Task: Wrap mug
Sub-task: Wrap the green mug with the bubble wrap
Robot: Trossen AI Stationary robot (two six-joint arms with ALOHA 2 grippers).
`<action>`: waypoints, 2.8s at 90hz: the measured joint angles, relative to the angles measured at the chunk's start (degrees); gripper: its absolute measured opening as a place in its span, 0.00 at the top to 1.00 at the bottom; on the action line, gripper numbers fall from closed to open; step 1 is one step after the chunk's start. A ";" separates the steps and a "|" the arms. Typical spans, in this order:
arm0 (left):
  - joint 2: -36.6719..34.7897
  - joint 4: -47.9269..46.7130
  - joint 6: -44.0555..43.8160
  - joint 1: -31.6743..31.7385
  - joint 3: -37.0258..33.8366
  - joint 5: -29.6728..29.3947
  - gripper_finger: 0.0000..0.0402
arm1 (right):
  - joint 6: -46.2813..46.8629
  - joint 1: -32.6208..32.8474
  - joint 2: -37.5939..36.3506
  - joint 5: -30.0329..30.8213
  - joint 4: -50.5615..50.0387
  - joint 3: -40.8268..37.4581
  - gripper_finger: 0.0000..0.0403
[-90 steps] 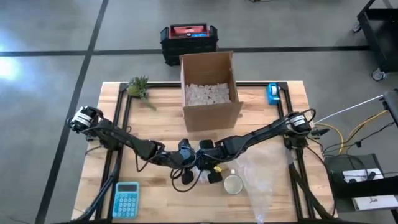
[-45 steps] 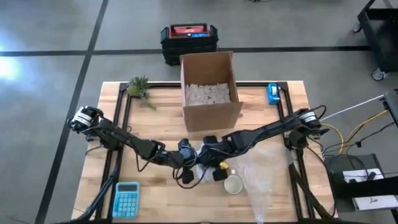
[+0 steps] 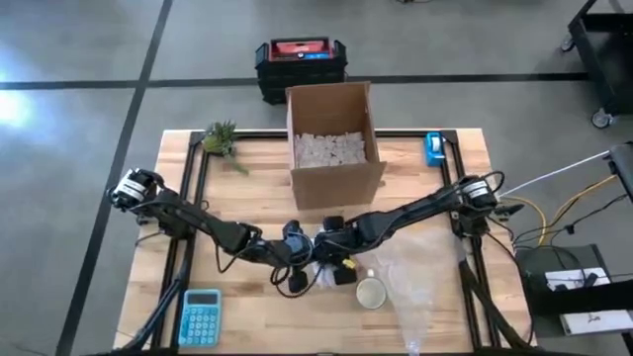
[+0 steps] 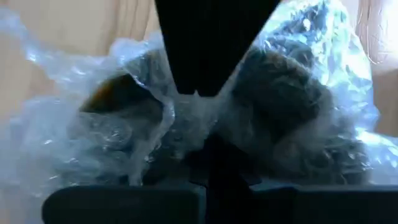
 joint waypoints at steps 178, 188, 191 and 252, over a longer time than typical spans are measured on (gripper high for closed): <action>3.50 0.63 -0.76 0.09 0.14 -0.55 1.00 | -3.89 0.12 -5.80 2.26 -12.17 9.42 0.99; 3.54 0.74 -0.79 0.09 0.13 -0.52 1.00 | -3.90 0.10 -5.83 3.73 -12.44 8.70 0.99; 3.54 0.76 -0.81 0.09 0.13 -0.52 1.00 | -3.88 0.08 -5.76 3.73 -12.31 8.19 0.99; 3.61 1.31 -0.80 0.09 0.02 -0.44 1.00 | -4.71 0.41 -1.19 3.49 -8.99 7.09 0.99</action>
